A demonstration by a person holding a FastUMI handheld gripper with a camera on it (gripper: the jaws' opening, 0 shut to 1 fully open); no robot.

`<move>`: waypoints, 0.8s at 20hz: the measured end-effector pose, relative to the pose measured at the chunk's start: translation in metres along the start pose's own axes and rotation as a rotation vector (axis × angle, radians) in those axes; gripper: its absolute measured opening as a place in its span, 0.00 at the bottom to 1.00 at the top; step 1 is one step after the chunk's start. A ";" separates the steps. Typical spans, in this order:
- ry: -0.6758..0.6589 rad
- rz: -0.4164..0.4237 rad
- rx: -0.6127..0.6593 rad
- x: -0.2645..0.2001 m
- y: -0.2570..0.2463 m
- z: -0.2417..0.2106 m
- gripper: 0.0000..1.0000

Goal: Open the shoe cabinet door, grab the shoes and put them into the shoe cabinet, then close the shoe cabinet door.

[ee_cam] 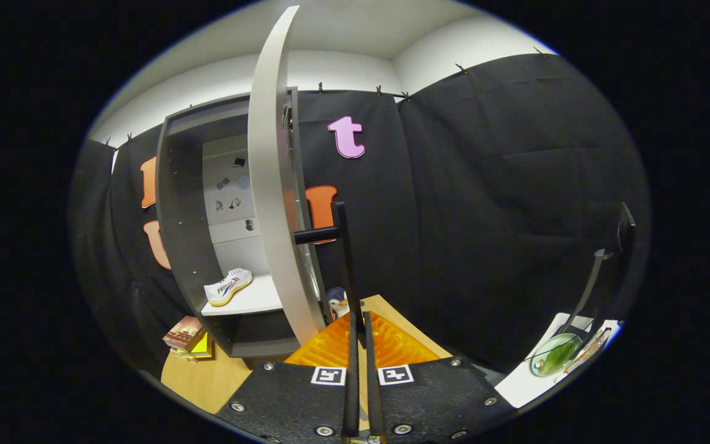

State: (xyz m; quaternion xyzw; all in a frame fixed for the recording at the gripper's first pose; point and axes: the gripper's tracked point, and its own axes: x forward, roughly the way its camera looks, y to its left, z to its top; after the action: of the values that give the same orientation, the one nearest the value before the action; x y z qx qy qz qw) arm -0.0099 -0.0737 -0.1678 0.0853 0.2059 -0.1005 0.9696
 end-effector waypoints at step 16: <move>0.114 0.221 -0.162 -0.049 0.129 -0.087 0.59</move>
State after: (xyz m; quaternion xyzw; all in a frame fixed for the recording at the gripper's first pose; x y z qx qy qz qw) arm -0.0572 0.0763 -0.2100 0.0346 0.2574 0.0287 0.9653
